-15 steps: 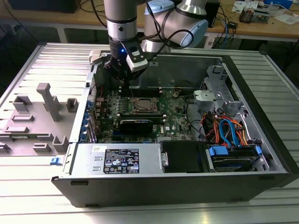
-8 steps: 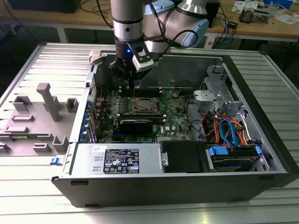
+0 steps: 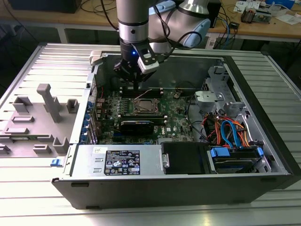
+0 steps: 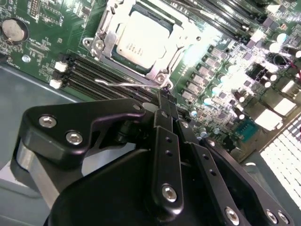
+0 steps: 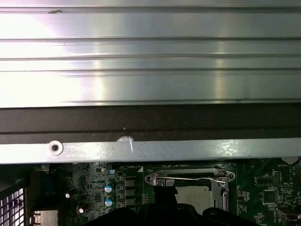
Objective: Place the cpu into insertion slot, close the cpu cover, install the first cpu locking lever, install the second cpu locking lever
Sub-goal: 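Install the first cpu locking lever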
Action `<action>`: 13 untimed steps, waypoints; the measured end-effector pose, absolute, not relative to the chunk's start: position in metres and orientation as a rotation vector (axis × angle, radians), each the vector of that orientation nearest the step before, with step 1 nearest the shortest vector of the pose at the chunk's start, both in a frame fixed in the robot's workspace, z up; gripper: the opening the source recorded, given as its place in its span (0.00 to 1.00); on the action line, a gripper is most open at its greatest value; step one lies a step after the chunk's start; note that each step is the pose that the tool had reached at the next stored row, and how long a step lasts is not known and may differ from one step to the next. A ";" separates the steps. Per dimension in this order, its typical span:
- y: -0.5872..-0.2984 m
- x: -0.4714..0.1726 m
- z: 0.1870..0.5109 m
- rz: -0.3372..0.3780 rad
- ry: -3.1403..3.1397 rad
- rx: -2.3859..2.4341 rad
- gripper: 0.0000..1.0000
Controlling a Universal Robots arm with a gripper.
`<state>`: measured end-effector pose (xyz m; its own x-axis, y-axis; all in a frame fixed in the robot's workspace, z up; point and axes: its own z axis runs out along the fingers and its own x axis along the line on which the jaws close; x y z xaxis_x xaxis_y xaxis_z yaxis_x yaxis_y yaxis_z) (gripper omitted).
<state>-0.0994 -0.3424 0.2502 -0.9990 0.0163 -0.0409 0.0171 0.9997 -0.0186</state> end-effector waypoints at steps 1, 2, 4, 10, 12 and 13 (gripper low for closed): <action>-0.342 -0.098 0.250 -0.030 3.101 0.026 0.11; -0.342 -0.097 0.249 -0.029 3.101 0.026 0.11; -0.342 -0.096 0.248 -0.030 3.101 0.021 0.11; -0.342 -0.095 0.247 -0.028 3.100 -0.054 0.11; -0.342 -0.094 0.246 -0.028 3.099 -0.055 0.11; -0.341 -0.093 0.245 -0.028 3.100 -0.055 0.11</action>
